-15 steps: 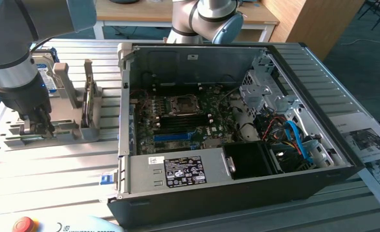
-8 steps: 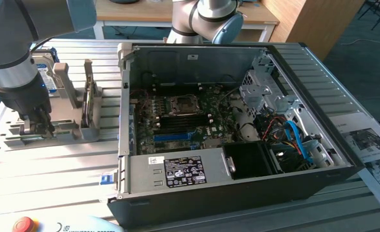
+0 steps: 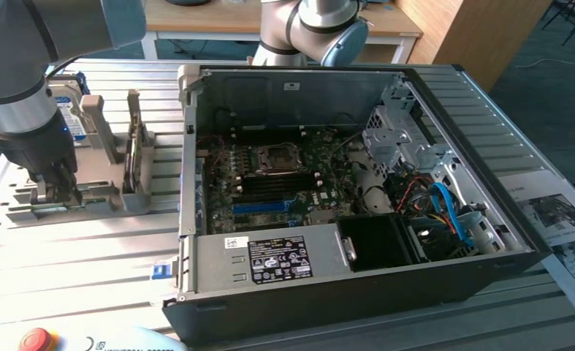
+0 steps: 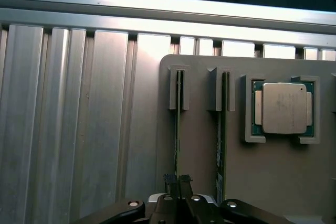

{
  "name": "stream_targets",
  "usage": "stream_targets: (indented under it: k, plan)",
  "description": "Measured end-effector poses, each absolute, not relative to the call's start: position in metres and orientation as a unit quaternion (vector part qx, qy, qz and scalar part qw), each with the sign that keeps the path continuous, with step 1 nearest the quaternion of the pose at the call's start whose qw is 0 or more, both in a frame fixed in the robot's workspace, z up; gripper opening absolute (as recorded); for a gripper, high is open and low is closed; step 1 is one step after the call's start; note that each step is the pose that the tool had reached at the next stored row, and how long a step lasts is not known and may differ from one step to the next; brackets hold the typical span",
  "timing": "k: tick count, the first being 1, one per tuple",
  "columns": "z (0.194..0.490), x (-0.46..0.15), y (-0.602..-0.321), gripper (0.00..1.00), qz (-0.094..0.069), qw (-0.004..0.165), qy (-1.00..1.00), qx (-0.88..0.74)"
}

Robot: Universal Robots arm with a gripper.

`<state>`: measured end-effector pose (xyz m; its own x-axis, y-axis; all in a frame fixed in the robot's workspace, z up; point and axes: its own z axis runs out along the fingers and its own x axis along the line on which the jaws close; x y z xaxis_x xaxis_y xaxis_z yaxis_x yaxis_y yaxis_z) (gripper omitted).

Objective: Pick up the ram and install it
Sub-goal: 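Pick up the ram and move it above insertion slot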

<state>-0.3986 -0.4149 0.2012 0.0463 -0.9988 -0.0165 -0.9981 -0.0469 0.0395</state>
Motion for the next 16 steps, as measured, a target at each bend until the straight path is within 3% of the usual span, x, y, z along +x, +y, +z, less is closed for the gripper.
stream_targets:
  k: [16]
  plan:
    - [0.2057, -0.3986, -0.4149, 0.12, -0.02, 0.009, -0.69, 0.723]
